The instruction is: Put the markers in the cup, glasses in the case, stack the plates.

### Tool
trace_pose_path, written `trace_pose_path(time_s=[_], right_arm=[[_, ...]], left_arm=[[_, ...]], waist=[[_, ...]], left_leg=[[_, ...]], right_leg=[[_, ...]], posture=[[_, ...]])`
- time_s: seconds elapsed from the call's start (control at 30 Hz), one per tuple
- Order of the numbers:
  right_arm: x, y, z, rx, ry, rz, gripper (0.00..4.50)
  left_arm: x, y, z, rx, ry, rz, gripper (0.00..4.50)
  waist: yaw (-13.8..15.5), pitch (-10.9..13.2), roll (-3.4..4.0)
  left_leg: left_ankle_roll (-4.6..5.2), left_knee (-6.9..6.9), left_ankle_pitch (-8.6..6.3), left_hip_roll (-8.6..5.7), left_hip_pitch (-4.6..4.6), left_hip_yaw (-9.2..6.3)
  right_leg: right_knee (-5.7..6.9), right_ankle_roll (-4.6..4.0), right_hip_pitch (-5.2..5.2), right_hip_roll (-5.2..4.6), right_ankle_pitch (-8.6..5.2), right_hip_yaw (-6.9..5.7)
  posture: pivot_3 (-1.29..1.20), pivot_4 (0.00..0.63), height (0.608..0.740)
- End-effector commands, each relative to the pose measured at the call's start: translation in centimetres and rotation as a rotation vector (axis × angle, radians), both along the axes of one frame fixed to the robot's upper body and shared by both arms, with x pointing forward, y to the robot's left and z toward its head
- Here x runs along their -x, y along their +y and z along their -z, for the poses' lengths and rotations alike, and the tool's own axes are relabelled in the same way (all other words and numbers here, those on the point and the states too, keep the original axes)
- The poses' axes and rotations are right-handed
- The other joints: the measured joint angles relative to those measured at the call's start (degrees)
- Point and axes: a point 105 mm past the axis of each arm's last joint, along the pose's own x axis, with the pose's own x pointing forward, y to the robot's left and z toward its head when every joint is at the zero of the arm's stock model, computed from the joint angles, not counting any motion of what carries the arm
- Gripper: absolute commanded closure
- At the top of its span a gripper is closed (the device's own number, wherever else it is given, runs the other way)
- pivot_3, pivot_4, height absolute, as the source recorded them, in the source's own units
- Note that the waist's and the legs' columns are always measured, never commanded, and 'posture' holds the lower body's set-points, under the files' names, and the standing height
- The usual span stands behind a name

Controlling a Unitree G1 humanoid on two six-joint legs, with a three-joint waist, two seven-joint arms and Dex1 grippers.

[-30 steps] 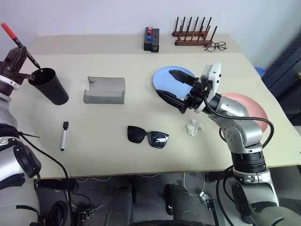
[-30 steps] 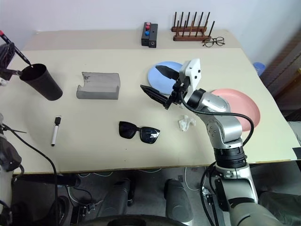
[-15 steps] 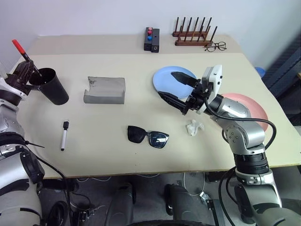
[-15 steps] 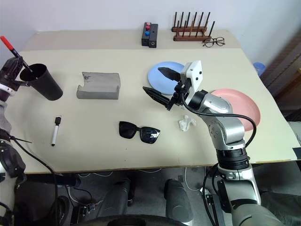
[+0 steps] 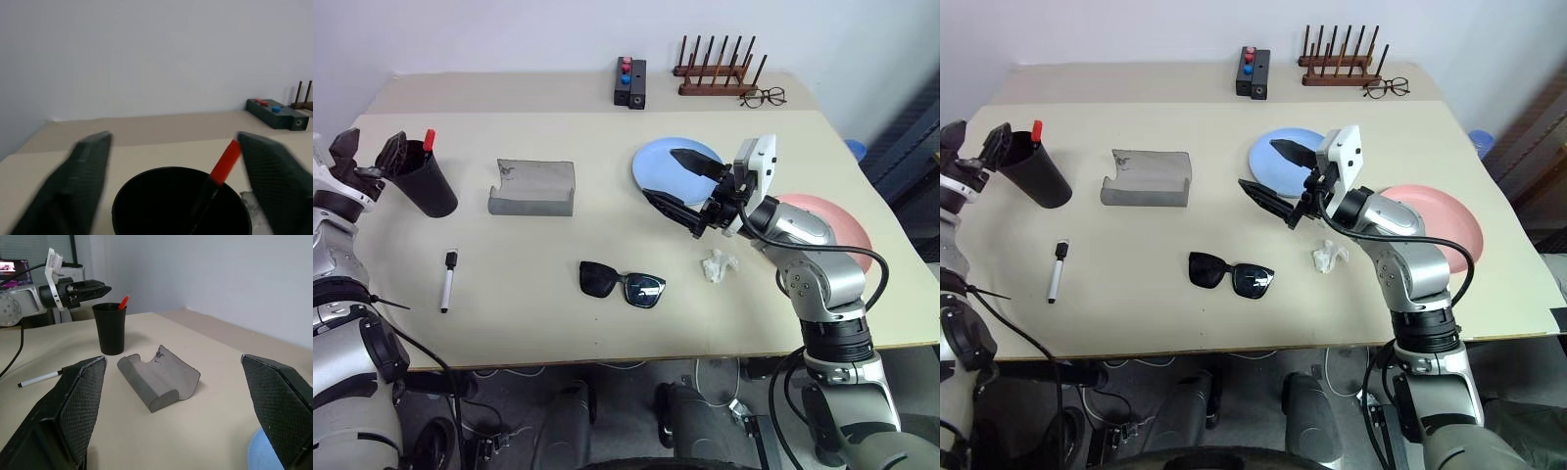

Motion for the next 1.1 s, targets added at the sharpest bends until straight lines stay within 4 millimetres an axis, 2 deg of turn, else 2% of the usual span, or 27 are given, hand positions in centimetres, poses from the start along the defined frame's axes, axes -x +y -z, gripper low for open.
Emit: trace_pose_path(time_s=[0.03, 0.2, 0.27, 0.37, 0.43, 0.5, 0.57, 0.63, 0.73, 0.87, 0.97, 1.07, 1.1], right_arm=[[0.5, -0.1, -1.4, -0.003, -0.068, 0.002, 0.0], [0.5, -0.1, -1.4, -0.001, -0.071, 0.003, 0.0], [0.5, -0.2, -1.4, 0.004, -0.072, 0.004, 0.0], [0.5, -0.7, -1.3, 0.01, -0.063, -0.006, 0.0], [1.1, -1.1, -1.3, 0.022, -0.048, -0.061, 0.0], [1.7, -1.6, -1.4, 0.031, -0.045, -0.111, 0.0], [2.3, -2.0, -1.4, 0.047, -0.027, -0.171, 0.0], [2.6, -2.2, -1.3, 0.07, -0.024, -0.212, 0.0], [3.2, -2.5, -1.6, 0.05, -0.011, -0.269, 0.0], [3.0, -2.2, -1.6, 0.042, -0.012, -0.28, 0.0], [3.0, -1.9, -1.2, 0.041, -0.006, -0.273, 0.0], [3.0, -1.7, -0.9, 0.046, 0.0, -0.268, 0.0], [2.9, -1.7, -0.8, 0.046, 0.003, -0.266, 0.0]], left_arm=[[0.4, 0.1, -2.0, -0.009, -0.06, 0.006, 0.01], [0.8, -0.8, -3.0, 0.035, -0.042, 0.117, 0.01], [1.4, -1.5, -4.1, 0.055, -0.007, 0.165, 0.01], [2.4, -3.7, -4.0, -0.049, 0.206, 0.197, 0.01], [3.6, -5.7, -4.4, -0.066, 0.289, 0.245, 0.01], [4.7, -7.4, -5.3, -0.028, 0.332, 0.28, 0.01], [5.3, -8.3, -5.2, 0.012, 0.404, 0.292, 0.01], [6.0, -8.8, -4.5, 0.06, 0.478, 0.295, 0.01], [7.1, -9.5, -2.7, 0.028, 0.598, 0.279, 0.01], [8.1, -8.6, 0.1, 0.144, 0.722, 0.199, 0.01], [8.6, -8.5, 3.0, 0.239, 0.862, 0.14, 0.01], [8.6, -7.7, 5.6, 0.194, 0.969, 0.01, 0.01], [8.4, -7.1, 6.1, 0.227, 0.978, -0.028, 0.01]], waist=[[-0.01, 0.0, 0.0], [-0.05, 0.0, 0.0], [-0.13, 0.0, 0.0], [-0.49, 0.02, -0.01], [-0.42, 0.03, 0.01], [0.05, 0.04, 0.02], [0.13, 0.04, 0.02], [-0.11, 0.05, 0.03], [-0.51, 0.07, 0.07], [-0.4, 0.07, 0.08], [0.0, 0.07, 0.06], [0.08, 0.07, -0.02], [0.05, 0.08, -0.01]], left_leg=[[0.0, 0.0, 0.0, 0.0, 0.0, 0.0], [0.0, 0.0, 0.0, 0.0, -0.01, 0.0], [0.0, 0.0, 0.0, 0.0, 0.0, 0.0], [0.0, -0.01, 0.0, 0.04, -0.01, -0.03], [-0.01, -0.03, 0.0, 0.04, 0.0, -0.03], [-0.01, -0.03, -0.01, 0.05, 0.0, -0.04], [-0.01, 0.01, -0.01, 0.05, 0.0, -0.06], [-0.01, 0.11, -0.02, 0.04, 0.02, -0.06], [0.0, 0.1, -0.02, 0.05, 0.06, -0.07], [0.0, 0.1, -0.02, 0.06, 0.05, -0.07], [0.0, 0.19, -0.02, 0.06, 0.02, -0.07], [-0.01, 0.27, -0.02, 0.03, 0.0, -0.11], [-0.01, 0.28, -0.03, 0.04, 0.0, -0.12]], right_leg=[[0.0, 0.0, 0.0, 0.0, 0.0, 0.0], [0.0, 0.0, 0.0, 0.0, 0.0, 0.0], [0.0, 0.0, 0.0, 0.0, 0.0, 0.0], [0.02, 0.0, -0.01, 0.0, 0.0, 0.01], [0.02, -0.01, -0.01, 0.0, -0.01, 0.01], [0.0, -0.03, 0.0, 0.0, -0.02, 0.01], [-0.02, -0.15, 0.05, 0.0, -0.09, 0.01], [-0.04, -0.24, 0.12, -0.01, -0.13, 0.01], [-0.01, -0.25, 0.11, 0.01, -0.14, 0.01], [0.02, -0.24, 0.07, 0.03, -0.14, 0.01], [0.0, -0.24, 0.09, 0.03, -0.14, 0.01], [-0.01, -0.24, 0.17, 0.03, -0.14, 0.01], [-0.01, -0.24, 0.17, 0.03, -0.14, 0.01]], posture=[[0.0, 0.15, 0.74], [0.0, 0.15, 0.74], [0.0, 0.15, 0.74], [0.0, 0.15, 0.74], [0.0, 0.15, 0.74], [0.0, 0.15, 0.74], [0.0, 0.15, 0.74], [0.0, 0.15, 0.74], [0.0, 0.15, 0.74], [0.0, 0.15, 0.74], [0.0, 0.15, 0.74], [0.0, 0.15, 0.74], [0.0, 0.15, 0.74]])
